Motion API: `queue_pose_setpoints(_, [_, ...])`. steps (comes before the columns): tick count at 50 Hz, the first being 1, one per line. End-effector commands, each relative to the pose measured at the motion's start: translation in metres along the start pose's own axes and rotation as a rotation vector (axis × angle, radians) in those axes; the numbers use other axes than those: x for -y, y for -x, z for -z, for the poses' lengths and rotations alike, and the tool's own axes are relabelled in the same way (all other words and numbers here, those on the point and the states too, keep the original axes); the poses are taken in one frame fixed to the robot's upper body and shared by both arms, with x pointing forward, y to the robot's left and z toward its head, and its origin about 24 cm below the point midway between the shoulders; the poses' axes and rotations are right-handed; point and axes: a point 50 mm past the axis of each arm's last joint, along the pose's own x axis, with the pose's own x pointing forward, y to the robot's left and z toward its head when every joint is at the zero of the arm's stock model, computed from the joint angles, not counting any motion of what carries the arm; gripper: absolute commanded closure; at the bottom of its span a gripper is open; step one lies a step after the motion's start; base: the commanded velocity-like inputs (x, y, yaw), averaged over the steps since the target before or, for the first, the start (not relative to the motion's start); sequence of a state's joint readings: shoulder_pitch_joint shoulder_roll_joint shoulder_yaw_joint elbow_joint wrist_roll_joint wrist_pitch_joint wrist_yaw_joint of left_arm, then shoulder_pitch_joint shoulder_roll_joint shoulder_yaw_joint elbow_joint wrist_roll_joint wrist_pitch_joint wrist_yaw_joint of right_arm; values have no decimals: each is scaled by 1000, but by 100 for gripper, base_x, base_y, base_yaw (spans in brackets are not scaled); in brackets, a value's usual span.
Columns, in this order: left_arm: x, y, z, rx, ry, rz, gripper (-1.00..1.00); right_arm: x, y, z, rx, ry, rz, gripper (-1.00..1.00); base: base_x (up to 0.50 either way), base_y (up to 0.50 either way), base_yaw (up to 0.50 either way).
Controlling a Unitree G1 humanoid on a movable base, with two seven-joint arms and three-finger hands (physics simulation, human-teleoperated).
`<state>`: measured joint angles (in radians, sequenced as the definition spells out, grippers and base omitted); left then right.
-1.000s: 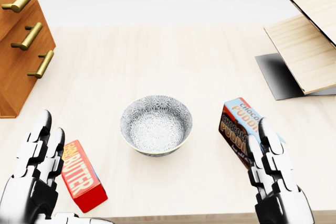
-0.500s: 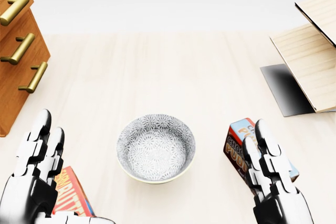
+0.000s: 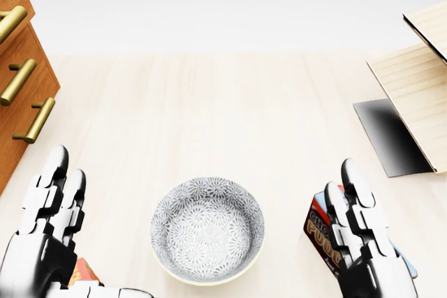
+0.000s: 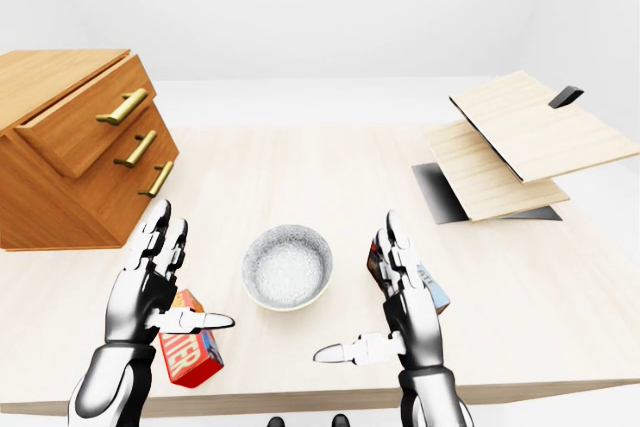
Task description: Close the top drawer of the cabinet and put the bowl on top of it.
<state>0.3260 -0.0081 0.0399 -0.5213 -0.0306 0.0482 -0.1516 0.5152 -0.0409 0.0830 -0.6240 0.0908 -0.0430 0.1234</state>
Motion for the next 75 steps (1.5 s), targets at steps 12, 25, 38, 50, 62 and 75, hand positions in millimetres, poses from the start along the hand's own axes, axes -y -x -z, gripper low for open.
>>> queue_pose_setpoints(12, [0,-2,1,-6,1,1,-100,1,-1,0,7,1,14,-100,0,0,0])
queue_pose_setpoints(25, [-1,-3,2,-7,1,-1,-100,2,0,-1,22,14,25,-100,0,6,0])
queue_pose_setpoints(38, [1,-4,4,-10,-2,3,-100,3,1,-2,23,6,18,-100,0,40,0])
queue_pose_setpoints(50, [3,-5,6,-17,-7,10,-100,3,2,-3,28,-18,2,-100,0,36,0])
queue_pose_setpoints(62, [4,-11,12,-39,-10,20,-100,3,2,-4,30,-14,0,-100,0,0,0])
queue_pose_setpoints(75, [0,-45,24,-77,-45,17,-100,5,7,-8,48,-41,-15,-100,0,0,0])
